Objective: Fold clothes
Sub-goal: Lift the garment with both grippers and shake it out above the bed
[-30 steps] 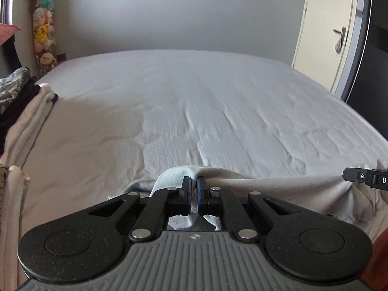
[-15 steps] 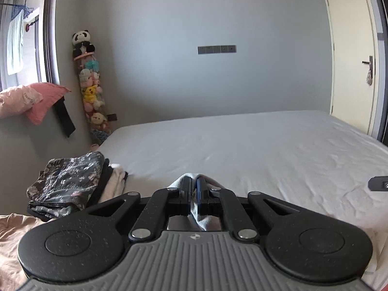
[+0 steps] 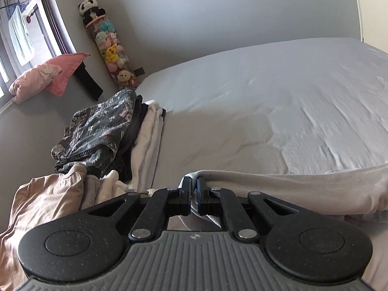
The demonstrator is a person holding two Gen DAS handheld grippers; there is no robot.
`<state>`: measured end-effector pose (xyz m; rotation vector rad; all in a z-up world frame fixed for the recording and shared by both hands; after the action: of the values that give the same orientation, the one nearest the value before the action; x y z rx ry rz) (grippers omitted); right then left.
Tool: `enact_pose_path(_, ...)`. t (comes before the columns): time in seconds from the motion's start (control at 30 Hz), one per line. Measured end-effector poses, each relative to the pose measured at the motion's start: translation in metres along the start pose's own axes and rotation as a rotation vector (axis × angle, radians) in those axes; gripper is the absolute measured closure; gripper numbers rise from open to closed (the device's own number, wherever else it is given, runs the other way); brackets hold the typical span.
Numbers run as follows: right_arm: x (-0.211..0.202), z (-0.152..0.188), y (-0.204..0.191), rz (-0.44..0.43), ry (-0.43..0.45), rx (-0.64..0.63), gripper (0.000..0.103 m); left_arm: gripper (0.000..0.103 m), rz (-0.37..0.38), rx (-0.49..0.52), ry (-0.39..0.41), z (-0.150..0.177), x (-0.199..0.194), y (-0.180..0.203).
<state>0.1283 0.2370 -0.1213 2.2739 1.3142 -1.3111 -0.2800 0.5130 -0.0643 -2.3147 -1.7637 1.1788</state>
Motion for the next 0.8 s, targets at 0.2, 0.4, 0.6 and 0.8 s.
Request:
enact_pose_path(0.2,0.043,0.006,0.031,-0.038,-0.064,0.144,0.059,0.098,-0.003,0.030,-0.035,0.014,0.016,0.008)
enact_pose_path(0.4,0.077,0.014,0.038,-0.108,-0.102,0.244,0.058,0.098,0.000,0.034,-0.063,0.019,0.027,0.010)
enact_pose_path(0.6,0.078,0.021,0.034,-0.192,-0.105,0.327,0.094,0.098,-0.008,0.045,-0.072,0.019,0.029,0.011)
enact_pose_path(0.8,0.023,-0.005,0.045,-0.174,0.042,0.284,0.098,0.098,0.039,0.045,-0.048,0.010,0.012,0.023)
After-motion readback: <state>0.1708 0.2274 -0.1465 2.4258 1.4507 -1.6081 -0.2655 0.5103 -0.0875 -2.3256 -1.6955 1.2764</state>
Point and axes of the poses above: each gripper's, at about its wrist camera, not at the fingertips, and x roughly the way its jaws point, y to its right, z to its underside, the point moved 10 cm from there along x, roughly the way its jaws point, and after that the axes turned 9 degrees about -z, right-handed, at the moved point
